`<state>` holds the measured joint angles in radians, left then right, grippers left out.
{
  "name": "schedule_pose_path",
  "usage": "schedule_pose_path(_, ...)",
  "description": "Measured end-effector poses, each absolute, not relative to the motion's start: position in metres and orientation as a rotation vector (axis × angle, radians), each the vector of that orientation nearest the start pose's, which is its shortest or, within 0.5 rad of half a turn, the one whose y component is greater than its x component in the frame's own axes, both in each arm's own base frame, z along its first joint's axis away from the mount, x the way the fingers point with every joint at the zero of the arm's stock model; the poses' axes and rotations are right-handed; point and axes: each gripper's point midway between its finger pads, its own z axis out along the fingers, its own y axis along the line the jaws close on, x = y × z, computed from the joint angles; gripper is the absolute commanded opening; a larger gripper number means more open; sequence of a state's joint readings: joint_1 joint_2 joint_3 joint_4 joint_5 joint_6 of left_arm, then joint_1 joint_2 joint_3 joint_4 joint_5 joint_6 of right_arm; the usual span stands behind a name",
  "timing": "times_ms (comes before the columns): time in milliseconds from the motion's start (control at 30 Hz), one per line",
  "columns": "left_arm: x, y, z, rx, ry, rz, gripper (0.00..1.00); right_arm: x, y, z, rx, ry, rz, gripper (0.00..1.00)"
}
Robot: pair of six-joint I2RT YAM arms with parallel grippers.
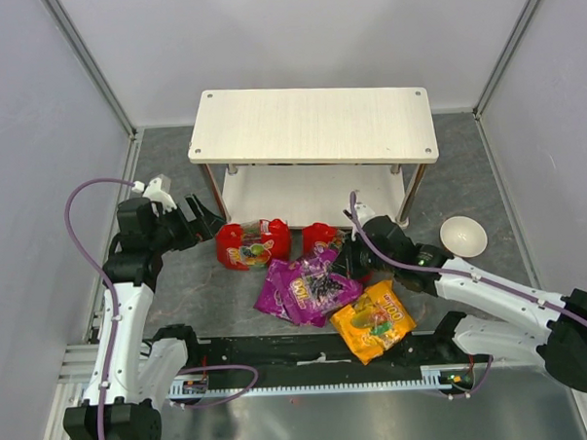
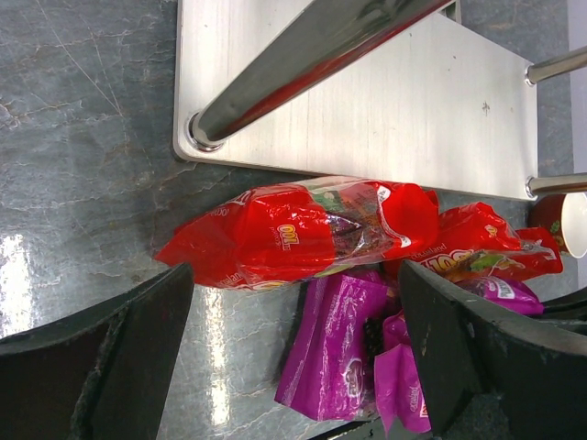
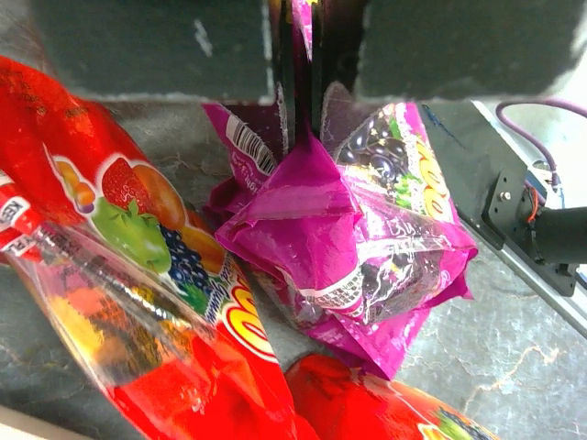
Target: Place and organize the candy bags onto the shelf
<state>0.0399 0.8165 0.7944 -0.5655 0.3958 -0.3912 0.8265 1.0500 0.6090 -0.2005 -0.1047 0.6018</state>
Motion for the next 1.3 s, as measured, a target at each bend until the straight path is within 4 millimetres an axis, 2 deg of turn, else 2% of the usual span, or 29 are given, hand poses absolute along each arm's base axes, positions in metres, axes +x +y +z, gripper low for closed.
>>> schedule_pose_path(200, 0.259, -0.072, 0.2, -0.236, 2.164, -0.63, 1.0, 0.184, 0.261, 0.148, -0.368, 2.314, 0.864, 0.0)
schedule_pose_path(333, 0.259, -0.072, 0.2, -0.236, 2.164, -0.631, 1.0, 0.182, 0.26, 0.181, -0.395, 2.261, 0.887, 0.0)
schedule_pose_path(500, 0.258, -0.072, 0.198, -0.238, 2.17, -0.632, 1.0, 0.181, 0.262, 0.24, -0.438, 2.151, 0.945, 0.0)
schedule_pose_path(533, 0.258, -0.073, 0.197, -0.239, 2.172, -0.633, 1.0, 0.179, 0.265, 0.261, -0.459, 2.114, 0.972, 0.0)
schedule_pose_path(567, 0.257, -0.073, 0.196, -0.239, 2.174, -0.633, 1.0, 0.179, 0.265, 0.266, -0.462, 2.104, 0.979, 0.0)
schedule_pose_path(700, 0.257, -0.073, 0.194, -0.241, 2.178, -0.633, 1.0, 0.177, 0.272, 0.314, -0.526, 2.021, 1.028, 0.0)
schedule_pose_path(867, 0.255, -0.073, 0.194, -0.238, 2.173, -0.634, 0.99, 0.184, 0.284, 0.368, -0.556, 1.927, 1.058, 0.0)
schedule_pose_path(967, 0.253, -0.073, 0.192, -0.237, 2.175, -0.638, 0.99, 0.197, 0.293, 0.401, -0.536, 1.874, 1.059, 0.0)
schedule_pose_path(1100, 0.252, -0.074, 0.193, -0.233, 2.167, -0.639, 0.99, 0.225, 0.305, 0.442, -0.43, 1.801, 1.047, 0.0)
schedule_pose_path(1200, 0.25, -0.075, 0.197, -0.222, 2.149, -0.645, 0.99, 0.25, 0.309, 0.46, -0.293, 1.764, 1.025, 0.0)
schedule_pose_path(1300, 0.249, -0.077, 0.199, -0.207, 2.132, -0.656, 0.99, 0.281, 0.304, 0.465, -0.114, 1.753, 1.003, 0.0)
